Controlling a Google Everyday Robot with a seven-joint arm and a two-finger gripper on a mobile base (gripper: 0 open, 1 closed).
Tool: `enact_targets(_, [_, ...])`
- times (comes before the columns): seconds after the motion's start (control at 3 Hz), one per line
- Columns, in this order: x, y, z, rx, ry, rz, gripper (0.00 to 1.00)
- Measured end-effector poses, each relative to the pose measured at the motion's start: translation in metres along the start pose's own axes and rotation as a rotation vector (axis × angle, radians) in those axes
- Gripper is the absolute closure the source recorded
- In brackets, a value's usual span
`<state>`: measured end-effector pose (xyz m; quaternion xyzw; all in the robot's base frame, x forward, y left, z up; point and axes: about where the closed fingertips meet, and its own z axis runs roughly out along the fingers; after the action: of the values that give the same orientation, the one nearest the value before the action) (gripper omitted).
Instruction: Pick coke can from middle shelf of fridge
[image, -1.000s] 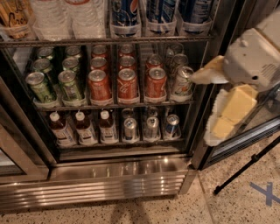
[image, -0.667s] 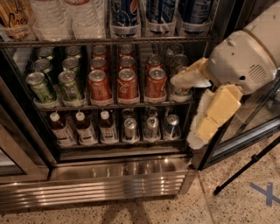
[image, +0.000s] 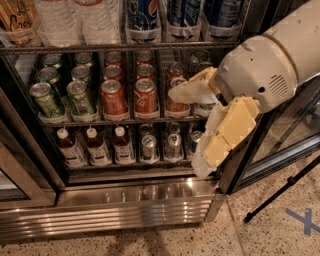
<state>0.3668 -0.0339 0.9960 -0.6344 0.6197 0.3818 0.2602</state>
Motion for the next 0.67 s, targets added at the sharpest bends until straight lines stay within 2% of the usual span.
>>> enact_targets(0.33, [0.0, 0.0, 0.0, 0.002, 0.002, 0.0, 0.0])
enact_targets(0.67, [0.015, -0.006, 0.021, 0.011, -0.057, 0.018, 0.0])
